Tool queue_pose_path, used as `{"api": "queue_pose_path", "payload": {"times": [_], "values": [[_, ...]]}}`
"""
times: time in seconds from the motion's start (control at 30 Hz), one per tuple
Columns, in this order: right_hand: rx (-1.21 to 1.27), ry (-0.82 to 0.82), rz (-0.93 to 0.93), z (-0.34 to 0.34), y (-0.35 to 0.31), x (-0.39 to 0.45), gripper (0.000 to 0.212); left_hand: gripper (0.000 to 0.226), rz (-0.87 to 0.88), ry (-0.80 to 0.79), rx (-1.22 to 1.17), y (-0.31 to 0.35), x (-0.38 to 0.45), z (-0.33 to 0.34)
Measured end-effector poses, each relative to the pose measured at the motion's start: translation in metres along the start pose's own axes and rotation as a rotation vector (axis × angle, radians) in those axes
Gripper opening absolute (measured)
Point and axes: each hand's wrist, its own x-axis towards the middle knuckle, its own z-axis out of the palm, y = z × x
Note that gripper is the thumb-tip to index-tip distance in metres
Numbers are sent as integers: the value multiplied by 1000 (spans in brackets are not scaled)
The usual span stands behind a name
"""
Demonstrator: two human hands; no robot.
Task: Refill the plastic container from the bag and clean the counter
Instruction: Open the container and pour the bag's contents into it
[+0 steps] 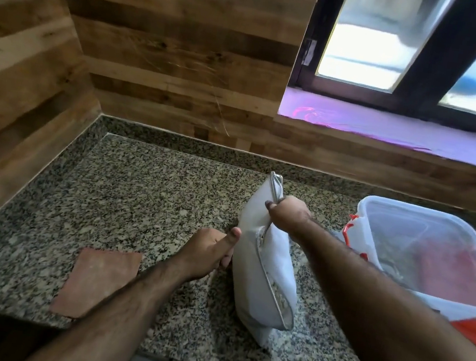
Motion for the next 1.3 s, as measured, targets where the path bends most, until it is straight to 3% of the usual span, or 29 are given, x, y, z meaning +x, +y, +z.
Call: {"api": "queue_pose_path", "payload": {"times": [0.3, 0.4, 0.57, 0.67, 0.77, 0.87, 0.97, 1.0, 1.2, 1.3], "values": [[-156, 118, -184, -38, -9, -30, 51, 115, -56, 88, -167, 4, 19, -7], [-150, 266, -298, -60, -11, -50, 56, 103, -91, 172, -236, 19, 31, -13], [-141, 614, -559, -114, -20, -81, 57, 61, -157, 442, -256, 61, 68, -41], [-121, 784, -751, -160, -26, -88, 51, 59, -256, 547, -427, 96, 93, -72], [-167, 963, -947, -208, -32, -93, 47, 71, -333, 373, -627, 137, 101, -103], [-209, 1107, -1057, -241, -32, -94, 44, 75, -245, 209, -757, 175, 103, -119], [-264, 1165, -1139, -260, -23, -95, 43, 28, -138, 238, -754, 203, 96, -121], [-252, 1178, -1153, -265, -17, -94, 44, 22, -114, 242, -741, 209, 92, -120], [-158, 1141, -1093, -293, 38, -88, 60, 44, -67, 311, -651, 252, 71, -102], [-138, 1125, -1081, -301, 72, -88, 54, 44, -39, 334, -662, 287, 61, -90]]}}
